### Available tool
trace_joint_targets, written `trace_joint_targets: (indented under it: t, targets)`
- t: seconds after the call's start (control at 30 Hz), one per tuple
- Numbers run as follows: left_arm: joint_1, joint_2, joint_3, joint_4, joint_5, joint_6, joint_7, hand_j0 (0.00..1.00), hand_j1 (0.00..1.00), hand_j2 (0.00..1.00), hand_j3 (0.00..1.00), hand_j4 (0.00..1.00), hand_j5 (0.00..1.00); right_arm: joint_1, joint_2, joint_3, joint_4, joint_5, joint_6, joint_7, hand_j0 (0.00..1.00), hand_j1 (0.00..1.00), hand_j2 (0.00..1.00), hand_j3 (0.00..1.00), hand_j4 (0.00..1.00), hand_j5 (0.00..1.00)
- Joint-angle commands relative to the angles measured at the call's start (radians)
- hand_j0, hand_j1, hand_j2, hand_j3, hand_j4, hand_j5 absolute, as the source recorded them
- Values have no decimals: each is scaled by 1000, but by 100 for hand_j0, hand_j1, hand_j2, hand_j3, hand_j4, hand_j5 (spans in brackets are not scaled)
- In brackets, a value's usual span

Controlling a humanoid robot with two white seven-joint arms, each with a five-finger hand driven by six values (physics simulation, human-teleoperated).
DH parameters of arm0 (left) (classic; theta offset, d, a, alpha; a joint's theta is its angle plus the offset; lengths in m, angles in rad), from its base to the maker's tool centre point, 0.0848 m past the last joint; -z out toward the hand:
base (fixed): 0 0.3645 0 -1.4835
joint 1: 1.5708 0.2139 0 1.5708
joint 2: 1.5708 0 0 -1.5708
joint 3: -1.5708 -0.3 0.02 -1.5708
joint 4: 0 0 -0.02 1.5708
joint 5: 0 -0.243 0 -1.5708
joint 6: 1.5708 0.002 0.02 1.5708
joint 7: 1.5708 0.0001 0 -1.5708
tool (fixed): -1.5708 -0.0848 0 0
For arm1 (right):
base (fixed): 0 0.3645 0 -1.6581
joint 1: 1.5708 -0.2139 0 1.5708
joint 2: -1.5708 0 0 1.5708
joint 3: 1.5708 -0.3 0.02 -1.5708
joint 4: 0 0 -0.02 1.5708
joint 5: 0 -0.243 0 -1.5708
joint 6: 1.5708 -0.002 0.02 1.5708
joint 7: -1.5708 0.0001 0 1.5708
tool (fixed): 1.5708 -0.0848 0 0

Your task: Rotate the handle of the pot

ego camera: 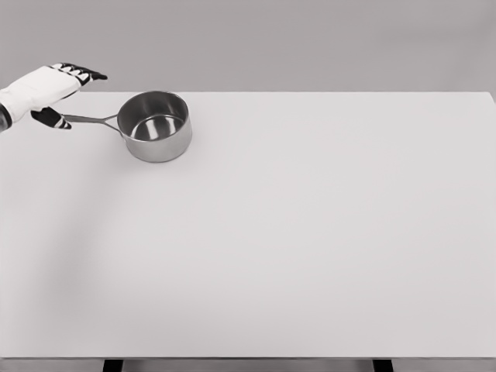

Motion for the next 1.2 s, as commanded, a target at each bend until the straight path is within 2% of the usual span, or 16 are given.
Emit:
trace_joint_targets:
  t: [0.0,0.5,0.87,1.17]
  targets:
    - [0,-8,-1,7,2,1,1,100,100,100,100,100,100,0,0,0,0,-1,0,0,100,100,100,100,100,100]
    - [-29,-24,-4,36,-32,1,1,100,100,100,100,100,100,0,0,0,0,-1,0,0,100,100,100,100,100,100]
    - [-29,-24,-4,34,-32,1,1,100,100,100,100,100,100,0,0,0,0,-1,0,0,100,100,100,100,100,100]
    - [-54,-28,-7,34,-53,1,1,100,100,100,100,100,100,0,0,0,0,-1,0,0,100,100,100,100,100,100]
